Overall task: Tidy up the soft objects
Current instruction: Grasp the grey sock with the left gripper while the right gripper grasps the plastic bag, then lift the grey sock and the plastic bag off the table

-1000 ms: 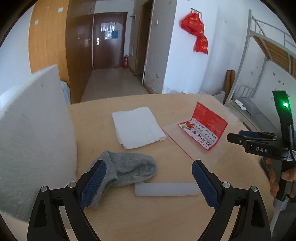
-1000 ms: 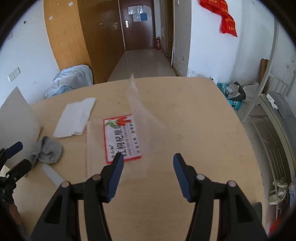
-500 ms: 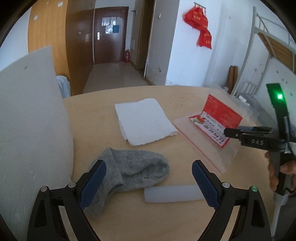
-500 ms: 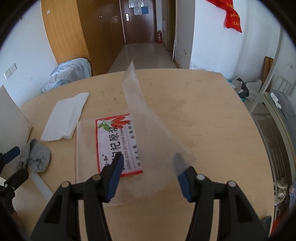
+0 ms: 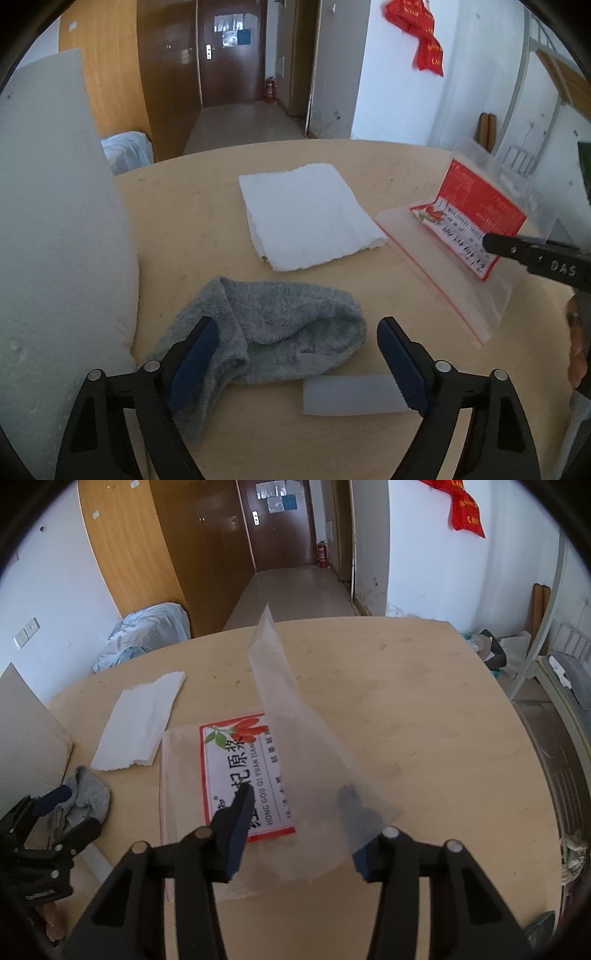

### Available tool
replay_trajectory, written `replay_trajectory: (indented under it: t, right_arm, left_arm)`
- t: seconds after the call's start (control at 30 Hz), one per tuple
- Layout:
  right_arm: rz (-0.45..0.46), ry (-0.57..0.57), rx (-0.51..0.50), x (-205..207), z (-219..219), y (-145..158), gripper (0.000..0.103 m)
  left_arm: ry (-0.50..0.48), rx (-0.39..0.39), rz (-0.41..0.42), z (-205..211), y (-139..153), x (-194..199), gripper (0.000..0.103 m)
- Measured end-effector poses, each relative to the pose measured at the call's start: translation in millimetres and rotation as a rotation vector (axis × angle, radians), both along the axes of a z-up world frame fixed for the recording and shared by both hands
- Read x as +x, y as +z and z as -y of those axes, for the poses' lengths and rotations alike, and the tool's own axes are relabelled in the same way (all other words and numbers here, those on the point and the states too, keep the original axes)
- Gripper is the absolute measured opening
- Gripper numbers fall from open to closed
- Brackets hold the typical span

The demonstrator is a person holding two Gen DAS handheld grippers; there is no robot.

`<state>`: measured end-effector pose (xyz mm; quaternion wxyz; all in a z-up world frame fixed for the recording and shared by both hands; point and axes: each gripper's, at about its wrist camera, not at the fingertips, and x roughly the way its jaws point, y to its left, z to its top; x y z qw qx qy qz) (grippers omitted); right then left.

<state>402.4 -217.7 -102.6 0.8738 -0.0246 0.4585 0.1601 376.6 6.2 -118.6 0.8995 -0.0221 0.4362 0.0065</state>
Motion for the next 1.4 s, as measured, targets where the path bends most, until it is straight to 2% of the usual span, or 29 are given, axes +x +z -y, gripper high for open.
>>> replay_trajectory:
  t: [0.13,0.2,0.27,0.3,0.4,0.43,0.53,0.8,0.9,1.2,1.4]
  right_arm:
    - [-0.007,0.013,0.001,0.4,-2.7,-1.8,0.042]
    - [-0.016,0.018,0.007,1.2,-3.1,-3.6,0.036]
    - [-0.02,0.018,0.004,1.5,-4.3,-5.4,0.034]
    - [-0.02,0.018,0.005,1.3,-4.7,-5.7,0.033]
    - [-0.023,0.014,0.014,0.8,-4.0,-5.1,0.033]
    - [-0.023,0.016,0.015,0.4,-3.9,-4.6,0.033]
    - [-0.022,0.018,0.02,-0.4,-5.1,-4.2,0.032]
    - [-0.042,0.017,0.052,1.7,-1.5,-7.1,0.012]
    - [-0.038,0.01,0.063,0.3,0.3,-5.3,0.008]
    - [-0.001,-0.015,0.054,-11.0,1.6,6.8,0.005]
    - [0.058,-0.018,0.046,-28.7,1.8,28.3,0.005]
  left_arm:
    - [0.007,0.044,-0.004,3.9,-2.1,-0.2,0.077]
    - [0.008,0.056,0.0,5.3,-1.9,-0.7,0.071]
    - [0.014,0.076,0.006,6.7,-1.5,-1.5,0.055]
    - [0.018,0.082,0.009,6.9,-0.7,-2.2,0.043]
    - [0.033,0.117,0.011,7.1,0.5,-3.2,0.02]
    - [0.039,0.119,0.014,6.1,1.1,-3.9,0.016]
    - [0.039,0.112,0.03,4.2,5.3,-8.8,0.014]
    - [0.021,0.112,0.109,13.0,33.8,-30.2,0.013]
    - [0.004,0.108,0.138,18.1,44.7,-40.7,0.013]
    - [-0.008,0.089,0.156,14.9,54.6,-55.6,0.013]
    - [-0.001,0.084,0.173,11.7,60.8,-59.4,0.013]
